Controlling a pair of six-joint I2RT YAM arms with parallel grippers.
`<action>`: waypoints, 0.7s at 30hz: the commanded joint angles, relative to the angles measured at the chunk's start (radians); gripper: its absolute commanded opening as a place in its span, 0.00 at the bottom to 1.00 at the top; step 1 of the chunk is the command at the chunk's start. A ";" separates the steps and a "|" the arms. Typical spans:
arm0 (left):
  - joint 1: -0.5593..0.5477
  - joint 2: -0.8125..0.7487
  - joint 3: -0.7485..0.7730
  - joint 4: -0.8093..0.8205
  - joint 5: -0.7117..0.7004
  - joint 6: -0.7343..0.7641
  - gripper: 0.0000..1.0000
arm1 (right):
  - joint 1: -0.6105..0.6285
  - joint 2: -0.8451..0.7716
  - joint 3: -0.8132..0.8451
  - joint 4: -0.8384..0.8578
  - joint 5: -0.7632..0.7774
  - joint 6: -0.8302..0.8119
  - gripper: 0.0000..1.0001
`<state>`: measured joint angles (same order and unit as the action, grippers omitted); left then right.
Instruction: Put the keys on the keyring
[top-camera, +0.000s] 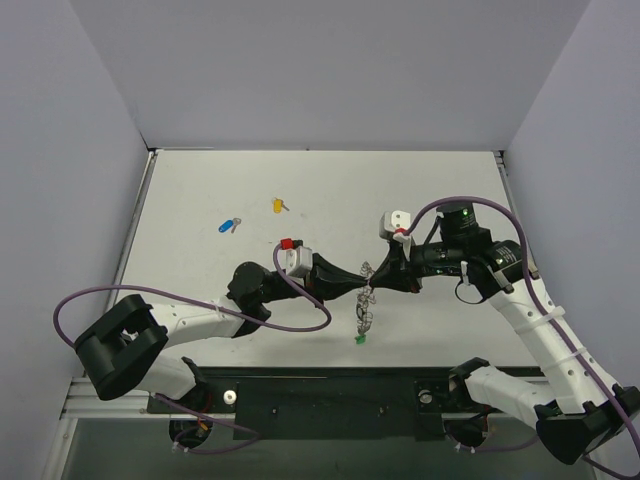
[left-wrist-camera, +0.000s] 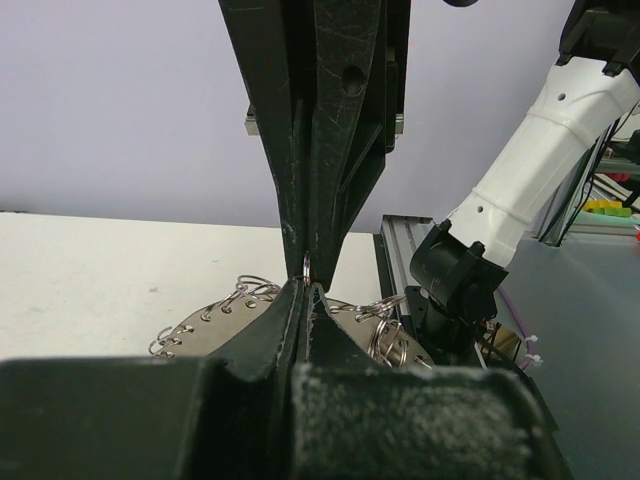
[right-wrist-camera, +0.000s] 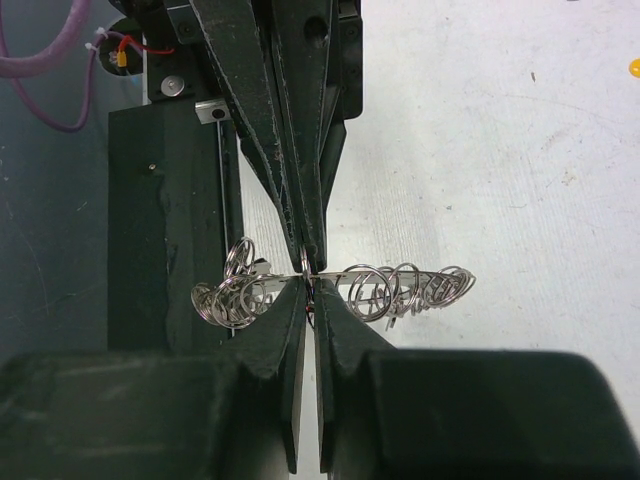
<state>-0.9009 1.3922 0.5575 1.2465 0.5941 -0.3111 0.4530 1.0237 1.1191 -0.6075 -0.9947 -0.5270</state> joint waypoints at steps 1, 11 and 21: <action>0.000 -0.001 0.010 0.113 -0.025 -0.016 0.00 | -0.005 -0.013 -0.002 0.015 -0.025 0.002 0.00; -0.001 -0.031 0.024 0.016 -0.050 -0.020 0.39 | -0.002 0.013 0.074 -0.096 0.131 -0.017 0.00; 0.002 -0.004 0.162 -0.298 -0.011 -0.016 0.75 | 0.013 0.165 0.289 -0.523 0.292 -0.243 0.00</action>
<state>-0.9009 1.3823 0.6106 1.1007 0.5556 -0.3336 0.4526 1.1439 1.3273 -0.9390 -0.7567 -0.6601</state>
